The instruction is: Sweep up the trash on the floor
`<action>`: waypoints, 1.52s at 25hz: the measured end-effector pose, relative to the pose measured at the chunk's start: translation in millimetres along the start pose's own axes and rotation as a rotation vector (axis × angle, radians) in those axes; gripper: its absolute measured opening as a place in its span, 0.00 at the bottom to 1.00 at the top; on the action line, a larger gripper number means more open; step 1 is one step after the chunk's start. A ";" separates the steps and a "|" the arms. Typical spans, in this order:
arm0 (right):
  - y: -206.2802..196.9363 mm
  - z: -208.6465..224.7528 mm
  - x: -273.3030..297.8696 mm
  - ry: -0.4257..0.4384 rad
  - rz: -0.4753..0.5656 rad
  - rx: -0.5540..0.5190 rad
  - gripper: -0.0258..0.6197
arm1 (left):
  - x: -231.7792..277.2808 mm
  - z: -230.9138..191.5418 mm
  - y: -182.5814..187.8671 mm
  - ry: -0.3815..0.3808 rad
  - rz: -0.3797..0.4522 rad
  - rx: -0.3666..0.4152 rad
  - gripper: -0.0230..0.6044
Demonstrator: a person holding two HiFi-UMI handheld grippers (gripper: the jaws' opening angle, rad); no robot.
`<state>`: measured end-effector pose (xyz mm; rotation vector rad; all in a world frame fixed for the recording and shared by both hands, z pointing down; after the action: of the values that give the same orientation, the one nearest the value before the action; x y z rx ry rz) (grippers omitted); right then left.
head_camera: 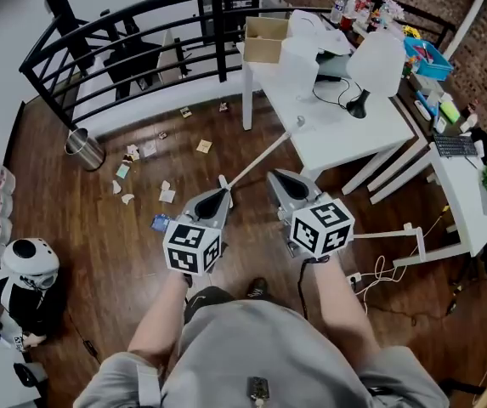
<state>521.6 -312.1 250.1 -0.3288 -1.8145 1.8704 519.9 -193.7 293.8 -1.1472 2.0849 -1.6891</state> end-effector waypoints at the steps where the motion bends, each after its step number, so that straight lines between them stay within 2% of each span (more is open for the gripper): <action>1: -1.0 12.2 -0.8 -0.011 -0.004 0.012 0.04 | 9.0 2.9 0.6 -0.004 -0.007 -0.005 0.05; 11: -22.6 95.9 32.8 -0.100 -0.078 0.055 0.04 | 105.7 -17.4 1.0 -0.066 -0.081 -0.012 0.05; 20: -32.3 162.7 92.6 -0.229 -0.214 0.043 0.09 | 200.5 -70.3 13.9 -0.145 -0.141 -0.041 0.05; 29: -68.4 212.2 106.0 -0.339 -0.347 0.107 0.20 | 256.8 -94.3 4.6 -0.195 -0.222 -0.062 0.05; 33: -84.2 241.1 109.8 -0.337 -0.378 0.136 0.26 | 280.5 -97.9 -1.3 -0.175 -0.254 -0.059 0.05; 38: -109.9 273.9 122.5 -0.277 -0.427 0.168 0.40 | 300.9 -96.6 -13.5 -0.125 -0.302 -0.078 0.05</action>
<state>300.5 -486.9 400.7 0.3689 -1.7109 1.8030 265.4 -329.1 423.9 -1.6176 1.9971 -1.6173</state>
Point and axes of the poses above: the fingertips, and each gripper's own axes: x forward along the fingers, z to its right, y out of its top, the point moved 2 cm from there along -x, backward along the fingers, and after that the axes turned 9 degrees about -x, right-handed, at the moved point
